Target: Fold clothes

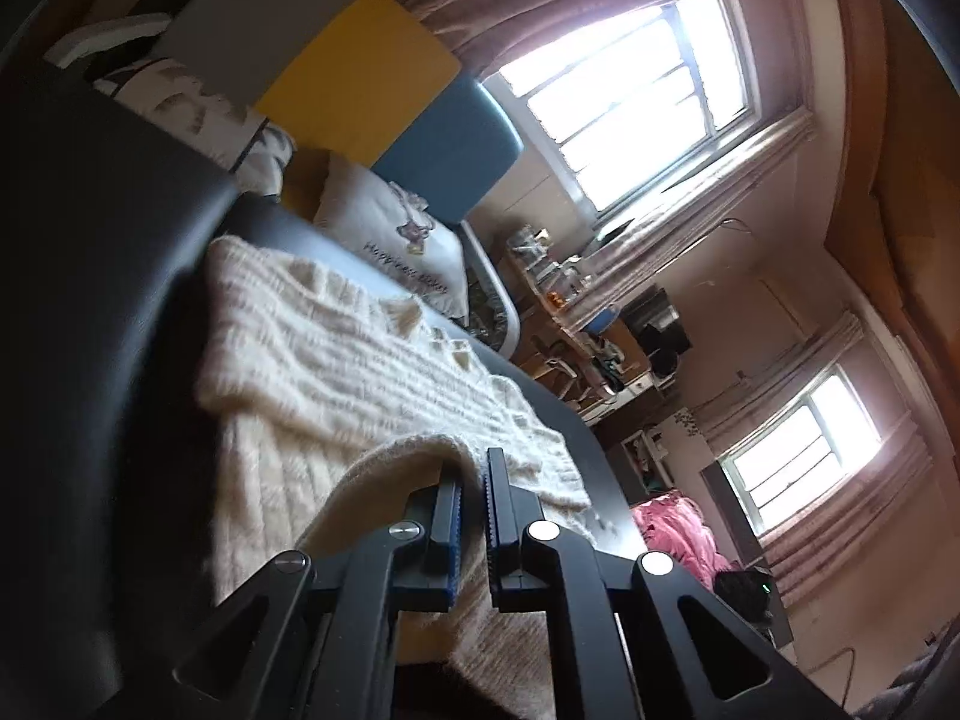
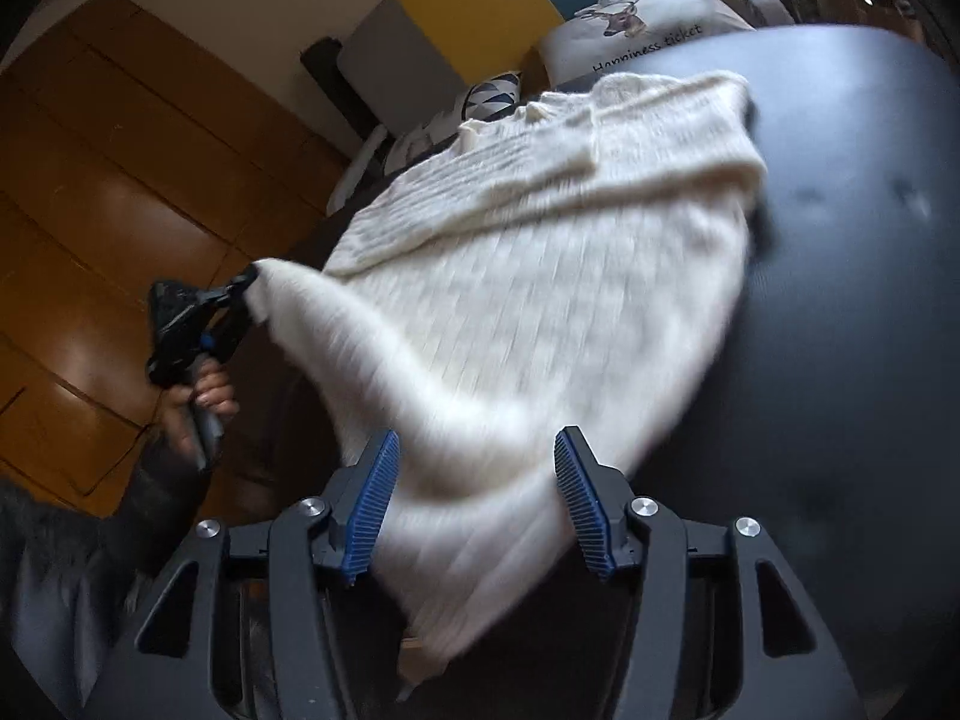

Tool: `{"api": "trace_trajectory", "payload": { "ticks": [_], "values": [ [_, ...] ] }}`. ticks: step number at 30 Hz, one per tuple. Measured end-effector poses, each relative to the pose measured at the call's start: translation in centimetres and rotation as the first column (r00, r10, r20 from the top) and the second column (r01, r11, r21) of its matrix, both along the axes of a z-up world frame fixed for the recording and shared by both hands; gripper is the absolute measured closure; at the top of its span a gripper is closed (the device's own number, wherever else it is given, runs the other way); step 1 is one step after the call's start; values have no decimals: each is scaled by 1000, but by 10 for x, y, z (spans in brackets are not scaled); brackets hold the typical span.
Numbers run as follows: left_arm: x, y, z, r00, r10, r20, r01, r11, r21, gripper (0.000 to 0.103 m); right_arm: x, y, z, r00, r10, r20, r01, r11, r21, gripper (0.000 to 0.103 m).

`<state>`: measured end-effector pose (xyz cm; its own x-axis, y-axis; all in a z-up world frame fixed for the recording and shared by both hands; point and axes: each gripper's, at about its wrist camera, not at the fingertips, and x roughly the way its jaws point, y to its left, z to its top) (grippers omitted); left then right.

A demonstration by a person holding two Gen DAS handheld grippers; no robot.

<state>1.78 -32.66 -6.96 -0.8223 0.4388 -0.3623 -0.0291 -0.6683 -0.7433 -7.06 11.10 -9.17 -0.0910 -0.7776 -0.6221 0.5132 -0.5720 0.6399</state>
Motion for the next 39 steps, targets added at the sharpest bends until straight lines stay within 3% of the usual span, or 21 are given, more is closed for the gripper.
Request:
{"api": "trace_trajectory", "payload": {
  "ticks": [2, 4, 10, 16, 20, 22, 23, 25, 28, 30, 32, 36, 39],
  "values": [
    [4, 2, -2, 1000, 4, 12, -4, 1000, -5, 98, 18, 16, -4, 999, -32, 24, 33, 999, -43, 26],
    [7, 4, -4, 1000, 7, 24, -7, 1000, -10, 98, 26, 22, -13, 997, -60, 40, 62, 997, -43, 22],
    [19, 12, -5, 999, 12, 53, -11, 1000, -17, 98, 27, 10, -40, 995, -85, 55, 88, 995, -55, 22],
    [27, 14, -1, 998, 13, 64, -10, 999, -43, 98, 25, -9, -45, 989, -144, 25, 145, 989, -39, 22],
    [30, 14, -2, 998, 6, 67, -4, 999, -33, 98, 29, -17, -43, 993, -114, -22, 114, 993, -12, 22],
    [32, 14, -3, 998, 3, 67, -1, 1000, -30, 98, 31, -20, -42, 996, -90, -28, 90, 996, -5, 26],
    [32, 14, -3, 998, 2, 68, 0, 1000, -28, 98, 33, -22, -42, 997, -76, -33, 76, 997, 9, 37],
    [33, 14, -4, 998, 1, 70, 0, 1000, -24, 98, 39, -28, -42, 997, -49, -65, 53, 997, 61, 50],
    [34, 14, -5, 997, 2, 72, -1, 1000, -19, 98, 41, -35, -42, 995, -50, -81, 57, 994, 92, 50],
    [34, 14, -5, 997, 1, 74, 0, 1000, -21, 98, 38, -36, -45, 997, -57, -47, 61, 995, 83, 50],
    [35, 14, -6, 997, 1, 76, 1, 1000, -23, 98, 34, -35, -46, 998, -60, -1, 60, 996, 67, 48],
    [36, 14, -7, 997, 5, 81, -3, 1000, -22, 98, 35, -36, -47, 998, -58, -2, 58, 997, 58, 41],
    [37, 15, -6, 996, 7, 86, -5, 1000, -29, 98, 45, -42, -43, 998, -29, -61, 32, 998, 51, 21]
  ]
}}
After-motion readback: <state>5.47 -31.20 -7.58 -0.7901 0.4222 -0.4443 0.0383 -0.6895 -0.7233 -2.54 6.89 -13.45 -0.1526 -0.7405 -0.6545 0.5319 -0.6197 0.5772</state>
